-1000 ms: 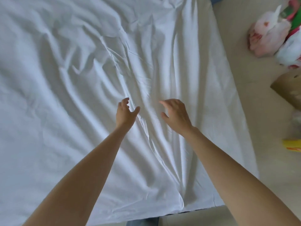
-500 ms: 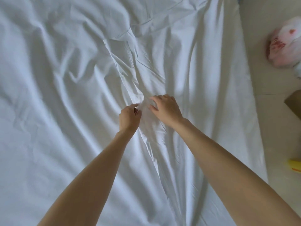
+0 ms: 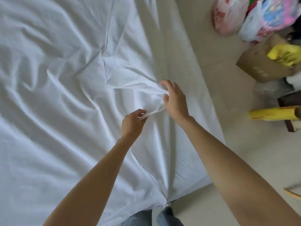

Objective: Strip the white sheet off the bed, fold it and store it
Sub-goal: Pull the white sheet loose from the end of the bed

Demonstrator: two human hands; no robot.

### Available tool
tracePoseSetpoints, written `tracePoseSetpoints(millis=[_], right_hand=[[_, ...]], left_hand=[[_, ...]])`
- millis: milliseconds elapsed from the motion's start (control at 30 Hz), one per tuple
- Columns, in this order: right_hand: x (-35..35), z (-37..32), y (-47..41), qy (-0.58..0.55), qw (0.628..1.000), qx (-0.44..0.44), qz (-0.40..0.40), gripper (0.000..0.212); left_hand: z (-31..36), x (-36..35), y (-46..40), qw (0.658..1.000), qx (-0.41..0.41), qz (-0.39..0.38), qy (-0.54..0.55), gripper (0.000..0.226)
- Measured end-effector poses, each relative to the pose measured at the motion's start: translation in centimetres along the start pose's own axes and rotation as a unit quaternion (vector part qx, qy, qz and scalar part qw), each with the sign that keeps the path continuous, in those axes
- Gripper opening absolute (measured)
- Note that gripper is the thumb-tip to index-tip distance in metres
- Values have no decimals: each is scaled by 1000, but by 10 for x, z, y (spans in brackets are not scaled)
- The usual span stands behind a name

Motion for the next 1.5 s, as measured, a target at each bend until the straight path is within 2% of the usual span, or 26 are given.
tracePoseSetpoints(millis=[233,433,600,767,833,900,967,1033,1133,1200,1267,1300,1367,1433,1500], right_hand=[[130,140,81,74,992,-80,65,44],[219,240,150,80,986,-111,96,41],[251,329,213,99,982,-152,58,41],[248,410,266,98,971,-217,-25,48],[247,418,276,97,972,-210,-37,47],[240,410,280,72,979,-187,-45,44],[226,391,278,36,985,-154,-65,41],[207,367,273,2,989,-115,-89,39],[174,325,265,-2,990,-60,-124,45],[153,311,260,38,989,-48,-133,51],[142,307,251,65,989,-59,-115,46],[142,308,245,68,991,-56,-96,36],[139,304,233,67,994,-37,-82,13],[144,305,223,70,994,-27,-79,12],[165,309,210,68,997,-36,-31,11]], left_hand=[[93,-101,109,987,-95,-125,35,23],[149,-192,208,971,-163,-175,33,24],[152,-271,283,969,-144,-198,22,28],[135,-346,344,940,-163,-300,3,63],[135,-342,346,942,-205,-267,5,60],[137,-312,332,951,-271,-150,-6,52],[127,-276,314,944,-317,-35,-84,54],[96,-246,295,940,-283,18,-189,68],[40,-201,275,951,-172,44,-252,81],[12,-181,269,958,-117,47,-258,79],[-6,-168,267,953,-93,64,-279,75],[-10,-166,266,954,-83,71,-278,71],[-19,-164,262,967,-51,72,-239,47],[-15,-163,259,978,-43,75,-190,18],[-2,-162,260,988,-54,73,-126,7]])
Point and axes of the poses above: each hand's wrist, its own y-axis away from the middle knuckle, its own x-axis out of the back of the hand, z = x × y, the point moved 10 cm from there along -y, towards the middle knuckle, and after that the axes turned 15 degrees about z, right-handed, at the moved point
